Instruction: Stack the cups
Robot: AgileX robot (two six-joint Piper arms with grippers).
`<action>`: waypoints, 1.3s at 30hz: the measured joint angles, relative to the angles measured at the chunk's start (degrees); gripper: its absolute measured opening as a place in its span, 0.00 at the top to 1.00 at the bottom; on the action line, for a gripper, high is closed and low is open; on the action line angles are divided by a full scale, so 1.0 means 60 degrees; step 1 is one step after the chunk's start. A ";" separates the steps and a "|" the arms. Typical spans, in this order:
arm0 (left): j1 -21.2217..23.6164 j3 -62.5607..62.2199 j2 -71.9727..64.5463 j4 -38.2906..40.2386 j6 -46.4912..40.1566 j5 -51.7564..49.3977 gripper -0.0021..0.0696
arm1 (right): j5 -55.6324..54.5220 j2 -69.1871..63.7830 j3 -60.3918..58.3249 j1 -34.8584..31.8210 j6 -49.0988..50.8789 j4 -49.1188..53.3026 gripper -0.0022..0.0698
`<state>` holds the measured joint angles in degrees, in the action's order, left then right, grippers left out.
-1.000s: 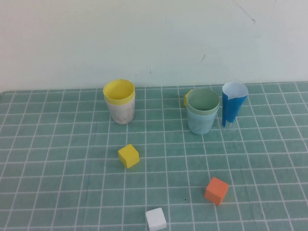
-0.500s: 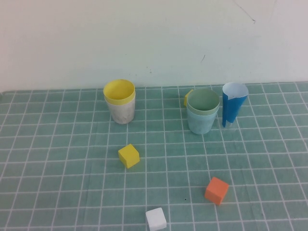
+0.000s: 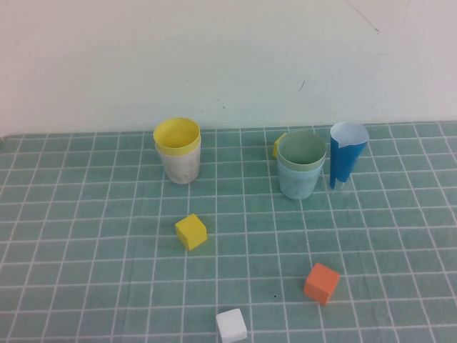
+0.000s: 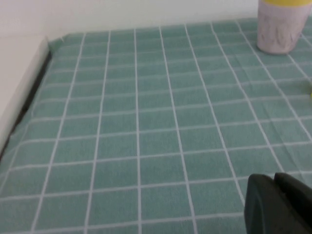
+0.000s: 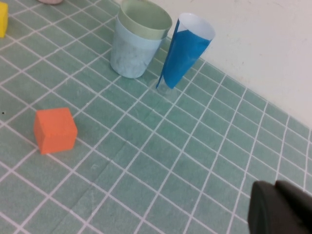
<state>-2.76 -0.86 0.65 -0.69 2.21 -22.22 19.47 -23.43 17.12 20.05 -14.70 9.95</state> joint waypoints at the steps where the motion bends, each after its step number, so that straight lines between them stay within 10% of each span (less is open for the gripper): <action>1: 0.0013 0.0163 0.0015 0.0114 0.0054 0.0019 0.97 | 0.0000 0.0000 0.0000 0.0000 0.0000 0.0000 0.97; 39: 0.0013 0.0234 0.0035 0.0224 -0.0238 0.0461 0.97 | 0.0092 0.0006 0.0000 0.0000 0.0000 0.0000 0.97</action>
<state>-2.68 0.54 0.86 0.66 0.78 -19.46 20.02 -23.40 17.12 20.05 -14.70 9.95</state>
